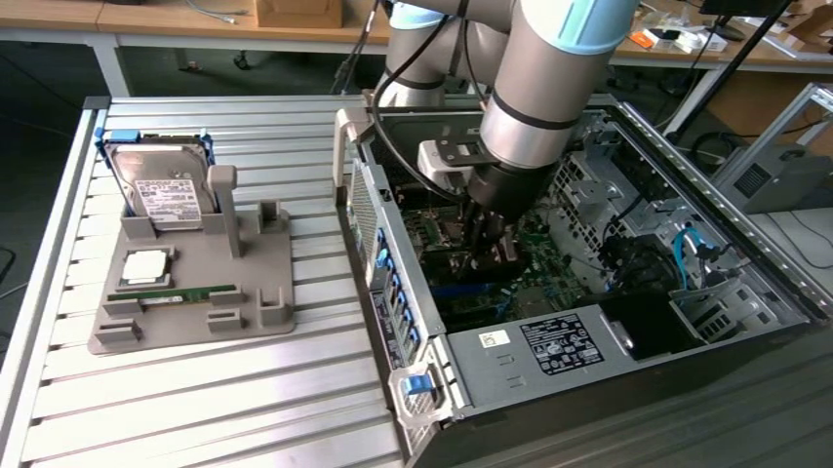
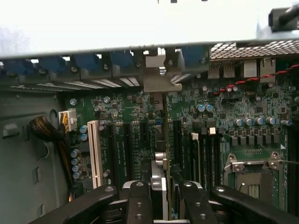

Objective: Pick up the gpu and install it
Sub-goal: 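Insert the gpu into the slot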

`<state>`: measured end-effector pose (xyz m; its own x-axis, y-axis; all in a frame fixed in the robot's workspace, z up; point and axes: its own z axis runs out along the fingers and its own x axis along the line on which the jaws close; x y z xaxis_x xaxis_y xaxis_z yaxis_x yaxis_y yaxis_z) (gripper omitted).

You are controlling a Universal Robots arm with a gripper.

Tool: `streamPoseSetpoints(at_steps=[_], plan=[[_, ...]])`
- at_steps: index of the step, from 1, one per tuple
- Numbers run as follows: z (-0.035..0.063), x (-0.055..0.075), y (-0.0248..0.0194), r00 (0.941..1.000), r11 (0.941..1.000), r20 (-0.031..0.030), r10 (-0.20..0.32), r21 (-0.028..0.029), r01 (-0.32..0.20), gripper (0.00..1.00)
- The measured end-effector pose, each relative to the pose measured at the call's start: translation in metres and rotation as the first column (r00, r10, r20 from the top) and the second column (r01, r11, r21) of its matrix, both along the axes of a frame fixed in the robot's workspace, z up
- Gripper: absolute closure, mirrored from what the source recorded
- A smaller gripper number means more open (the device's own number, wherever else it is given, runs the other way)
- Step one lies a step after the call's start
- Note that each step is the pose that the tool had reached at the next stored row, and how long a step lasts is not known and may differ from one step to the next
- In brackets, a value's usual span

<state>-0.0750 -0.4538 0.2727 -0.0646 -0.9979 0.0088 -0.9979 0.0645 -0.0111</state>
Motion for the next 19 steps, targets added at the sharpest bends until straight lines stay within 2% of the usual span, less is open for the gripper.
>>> streamPoseSetpoints(at_steps=[2, 3, 4, 5, 10, 19], plan=[[0.0, 0.0, 0.0, 1.0, 1.0, 0.0003, 0.0, -0.0001, 0.0, 0.73], [0.0, 0.0, 0.0, 0.9999, 1.0, 0.0169, 0.0, -0.0001, 0.0, 0.73], [-0.0001, 0.0, 0.0, 0.9995, 1.0, 0.0303, 0.0, -0.0002, 0.0, 0.73], [-0.0002, 0.0, 0.0, 0.9993, 1.0, 0.0371, 0.0, 0.0, 0.0, 0.73], [-0.0003, -0.0002, 0.0001, 0.9993, 1.0, 0.0371, 0.0, -0.0002, 0.0, 0.73], [-0.0068, -0.0072, 0.0009, 0.9993, 1.0, 0.0376, 0.0, -0.0003, 0.0, 0.73]])
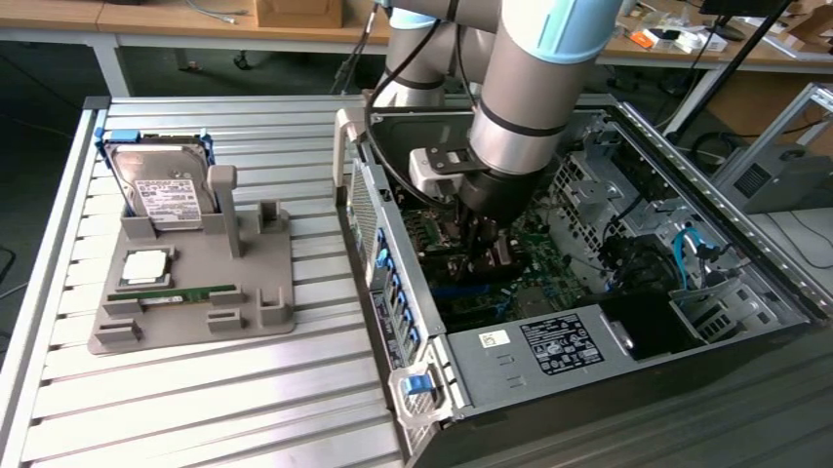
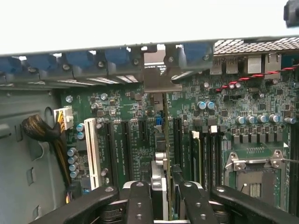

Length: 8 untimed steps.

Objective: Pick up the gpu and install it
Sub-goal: 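Insert the gpu into the slot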

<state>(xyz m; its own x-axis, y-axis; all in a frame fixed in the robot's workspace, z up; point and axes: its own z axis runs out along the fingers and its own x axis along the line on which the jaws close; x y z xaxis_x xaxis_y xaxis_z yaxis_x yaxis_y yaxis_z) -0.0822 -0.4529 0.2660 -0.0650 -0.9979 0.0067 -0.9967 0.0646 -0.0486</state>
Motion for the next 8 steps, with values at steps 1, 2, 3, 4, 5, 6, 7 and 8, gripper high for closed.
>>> streamPoseSetpoints(at_steps=[1, 2, 3, 4, 5, 6, 7, 8], plan=[[-0.0003, -0.0007, 0.0, 1.0, 1.0, 0.0001, 0.0, 0.0001, 0.0, 0.73], [-0.0005, -0.0013, 0.0, 1.0, 1.0, 0.0003, 0.0, 0.0001, 0.0, 0.73], [-0.0007, -0.0017, 0.0001, 1.0, 1.0, 0.0005, 0.0, 0.0001, 0.0, 0.73], [-0.001, -0.0019, 0.0001, 1.0, 1.0, 0.0006, 0.0, 0.0002, 0.0, 0.73], [-0.0012, -0.0022, 0.0001, 1.0, 1.0, 0.0007, 0.0, 0.0001, 0.0, 0.73], [-0.0015, -0.0028, 0.0, 1.0, 1.0, 0.0009, 0.0, 0.0002, 0.0, 0.73], [-0.0018, -0.0036, 0.0, 1.0, 1.0, 0.0013, 0.0, 0.0002, 0.0, 0.73], [-0.002, -0.0044, 0.0001, 1.0, 1.0, 0.0017, 0.0, 0.0003, 0.0, 0.73]])
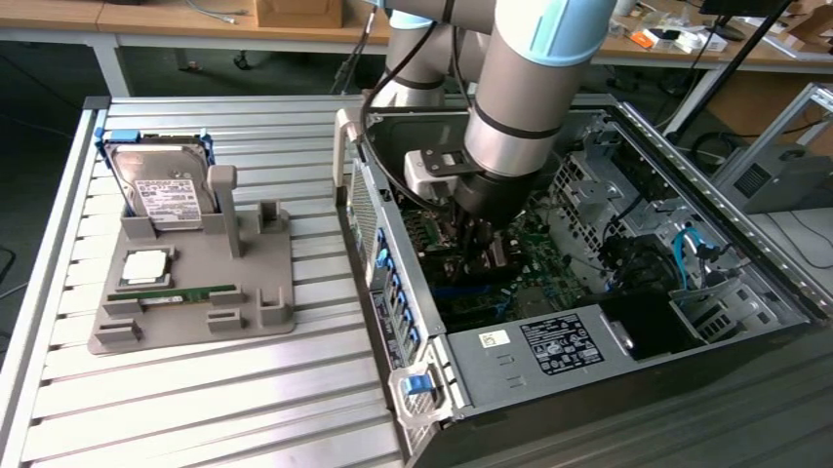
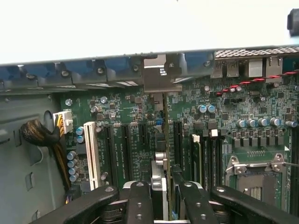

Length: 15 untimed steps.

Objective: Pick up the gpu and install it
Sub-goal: 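Insert the gpu into the slot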

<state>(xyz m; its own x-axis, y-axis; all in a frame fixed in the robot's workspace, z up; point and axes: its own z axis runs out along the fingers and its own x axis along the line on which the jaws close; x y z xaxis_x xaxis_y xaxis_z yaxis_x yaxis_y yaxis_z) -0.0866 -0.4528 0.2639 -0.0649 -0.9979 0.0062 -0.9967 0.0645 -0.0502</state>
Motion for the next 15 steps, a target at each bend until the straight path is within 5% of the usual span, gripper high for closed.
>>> streamPoseSetpoints(at_steps=[15], plan=[[-0.0026, -0.0045, -0.0006, 1.0, 1.0, 0.0016, 0.0, -0.0001, 0.0, 0.73]])
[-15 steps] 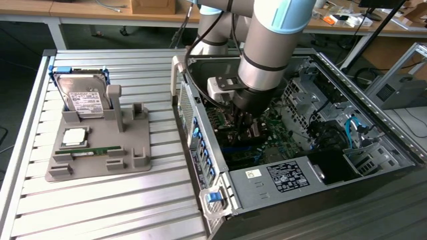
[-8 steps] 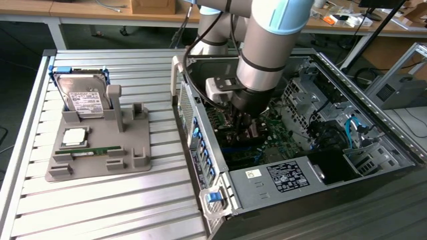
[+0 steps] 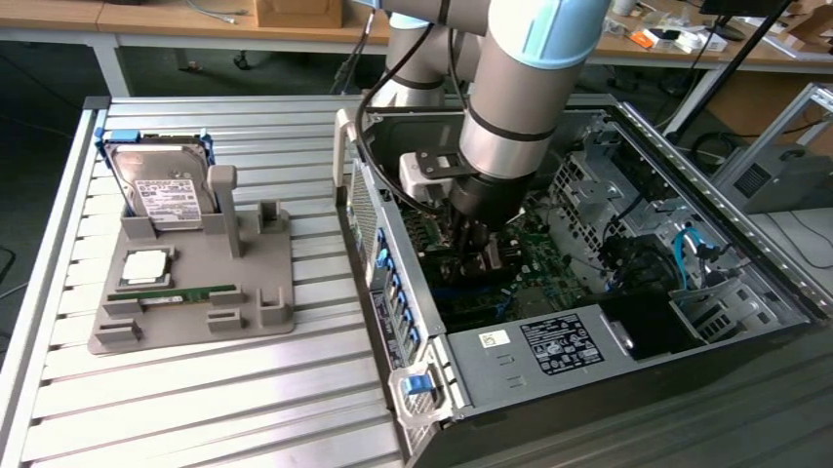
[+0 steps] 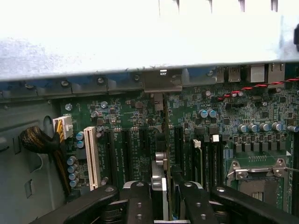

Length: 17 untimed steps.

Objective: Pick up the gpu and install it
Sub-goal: 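Insert the gpu into the slot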

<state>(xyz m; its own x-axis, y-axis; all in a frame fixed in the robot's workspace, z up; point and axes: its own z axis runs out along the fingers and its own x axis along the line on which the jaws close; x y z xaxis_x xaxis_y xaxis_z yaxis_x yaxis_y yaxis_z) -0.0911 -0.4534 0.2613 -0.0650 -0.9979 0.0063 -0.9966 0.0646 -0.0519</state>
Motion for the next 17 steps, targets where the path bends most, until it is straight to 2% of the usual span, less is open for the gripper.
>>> streamPoseSetpoints(at_steps=[17], plan=[[-0.0027, 0.0, -0.0007, 1.0, 1.0, 0.0, 0.0, -0.0029, 0.0, 0.73]])
